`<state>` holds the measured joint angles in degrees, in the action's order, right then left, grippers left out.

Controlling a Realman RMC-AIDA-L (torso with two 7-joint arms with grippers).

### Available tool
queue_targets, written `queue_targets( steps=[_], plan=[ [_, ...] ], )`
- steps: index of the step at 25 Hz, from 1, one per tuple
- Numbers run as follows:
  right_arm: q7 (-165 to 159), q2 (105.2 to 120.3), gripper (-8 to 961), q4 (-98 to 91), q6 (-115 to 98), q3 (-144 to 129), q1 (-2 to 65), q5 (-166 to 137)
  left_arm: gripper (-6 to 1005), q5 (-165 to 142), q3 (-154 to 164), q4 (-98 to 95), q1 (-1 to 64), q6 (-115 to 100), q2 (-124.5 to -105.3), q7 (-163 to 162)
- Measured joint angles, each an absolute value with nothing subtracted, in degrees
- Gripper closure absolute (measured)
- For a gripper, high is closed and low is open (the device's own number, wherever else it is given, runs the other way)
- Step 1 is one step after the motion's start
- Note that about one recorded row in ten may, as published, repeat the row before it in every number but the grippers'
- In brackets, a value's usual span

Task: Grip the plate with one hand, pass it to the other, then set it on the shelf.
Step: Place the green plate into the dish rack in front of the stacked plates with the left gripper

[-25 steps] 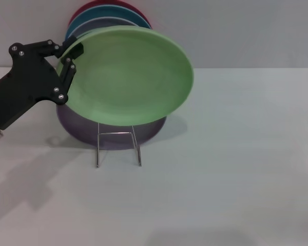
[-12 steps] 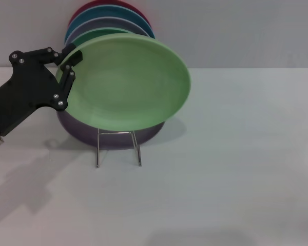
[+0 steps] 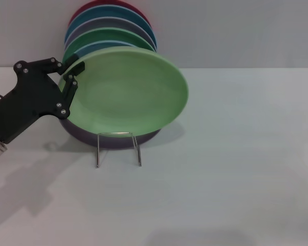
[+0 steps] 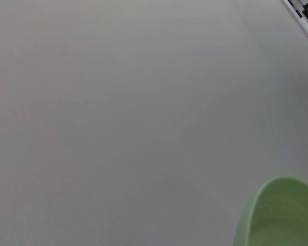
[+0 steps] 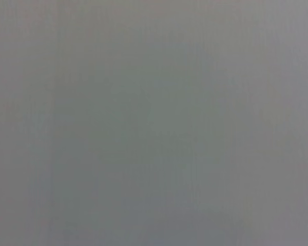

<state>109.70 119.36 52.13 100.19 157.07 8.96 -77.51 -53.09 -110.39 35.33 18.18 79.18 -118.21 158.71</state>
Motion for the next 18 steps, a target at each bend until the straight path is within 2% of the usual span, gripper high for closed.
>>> queue_targets(
  steps=[18],
  plan=[
    [109.7, 119.36, 287, 52.4, 100.8, 157.0, 8.9, -77.5, 918, -53.1, -110.1, 30.9, 19.6, 79.1, -118.27, 161.4]
  ],
)
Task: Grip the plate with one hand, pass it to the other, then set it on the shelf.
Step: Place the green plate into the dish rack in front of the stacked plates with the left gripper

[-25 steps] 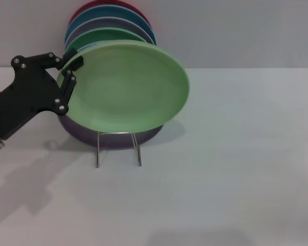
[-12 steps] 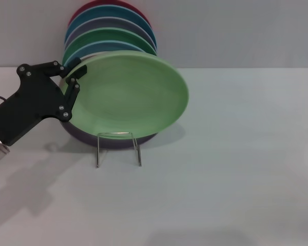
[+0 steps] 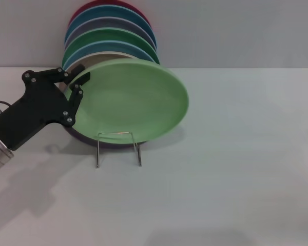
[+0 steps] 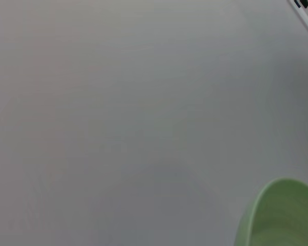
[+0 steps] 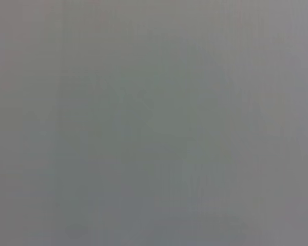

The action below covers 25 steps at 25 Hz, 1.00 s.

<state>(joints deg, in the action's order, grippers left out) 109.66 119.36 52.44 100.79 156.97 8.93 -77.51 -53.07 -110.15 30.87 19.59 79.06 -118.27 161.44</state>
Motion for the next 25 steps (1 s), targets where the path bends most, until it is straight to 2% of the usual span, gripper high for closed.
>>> queue_targets(
  steps=[10, 16, 20, 25],
  plan=[
    [109.4, 119.33, 286, 52.8, 101.0, 157.0, 8.9, -77.4, 917, -52.9, -110.5, 27.0, 21.2, 77.0, -118.35, 161.5],
    [109.4, 119.29, 287, 52.9, 101.0, 157.0, 8.7, -77.2, 778, -52.7, -111.9, 26.5, 21.0, 77.4, -118.51, 161.5],
    [109.3, 119.27, 287, 53.0, 101.0, 157.0, 8.7, -77.2, 544, -52.9, -111.5, 27.7, 20.1, 79.2, -118.38, 161.5],
    [109.3, 119.26, 285, 53.0, 101.1, 157.0, 8.7, -77.1, 369, -53.0, -111.3, 28.4, 19.1, 79.9, -118.32, 161.9]
  ],
)
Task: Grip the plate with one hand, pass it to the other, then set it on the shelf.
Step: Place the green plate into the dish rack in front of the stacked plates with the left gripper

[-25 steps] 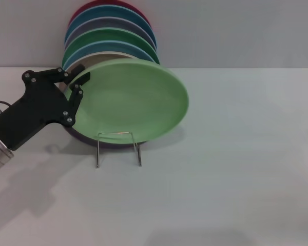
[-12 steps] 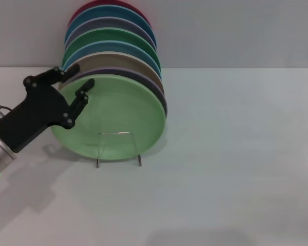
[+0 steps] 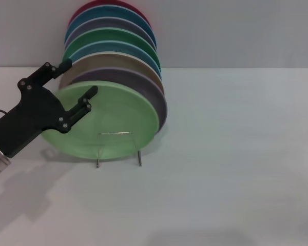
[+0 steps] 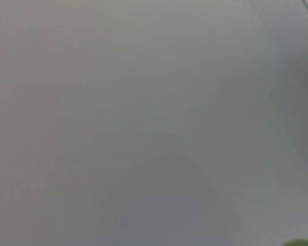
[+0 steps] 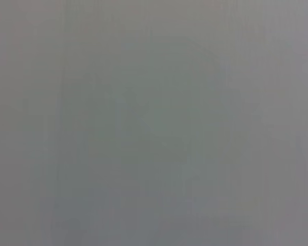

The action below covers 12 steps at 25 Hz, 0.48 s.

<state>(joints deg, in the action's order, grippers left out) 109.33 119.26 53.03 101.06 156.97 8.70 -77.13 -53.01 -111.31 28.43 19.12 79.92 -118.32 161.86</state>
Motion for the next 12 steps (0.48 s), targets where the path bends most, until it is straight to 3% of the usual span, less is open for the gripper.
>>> queue_targets(
  steps=[4, 12],
  plan=[
    [109.3, 119.26, 286, 53.1, 101.1, 157.0, 8.9, -77.1, 278, -53.0, -111.3, 28.9, 18.5, 80.1, -118.35, 162.6],
    [109.0, 119.18, 287, 53.4, 101.2, 157.0, 9.1, -77.0, 277, -53.1, -110.3, 28.9, 18.5, 80.1, -118.37, 163.1]
  ],
)
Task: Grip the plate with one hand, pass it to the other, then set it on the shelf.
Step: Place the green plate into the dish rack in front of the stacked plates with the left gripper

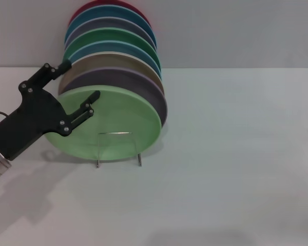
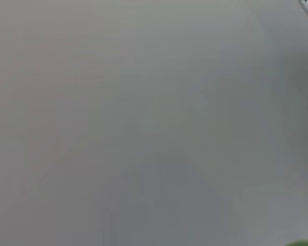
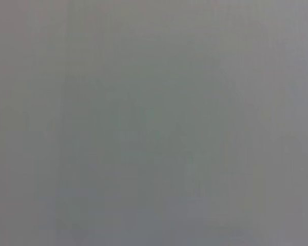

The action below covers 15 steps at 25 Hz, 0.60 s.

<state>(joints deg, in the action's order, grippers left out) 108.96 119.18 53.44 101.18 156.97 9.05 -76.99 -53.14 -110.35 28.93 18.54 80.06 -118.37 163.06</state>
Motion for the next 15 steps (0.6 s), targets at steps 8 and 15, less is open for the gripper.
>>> queue_targets(
  steps=[8, 15],
  plan=[
    [108.8, 119.18, 287, 53.9, 101.2, 157.0, 8.9, -76.9, 276, -54.6, -108.9, 28.9, 18.2, 79.5, -118.43, 163.6],
    [108.7, 119.18, 286, 54.3, 101.3, 157.0, 8.7, -76.9, 276, -54.7, -108.5, 29.3, 17.6, 79.8, -118.47, 164.4]
  ],
)
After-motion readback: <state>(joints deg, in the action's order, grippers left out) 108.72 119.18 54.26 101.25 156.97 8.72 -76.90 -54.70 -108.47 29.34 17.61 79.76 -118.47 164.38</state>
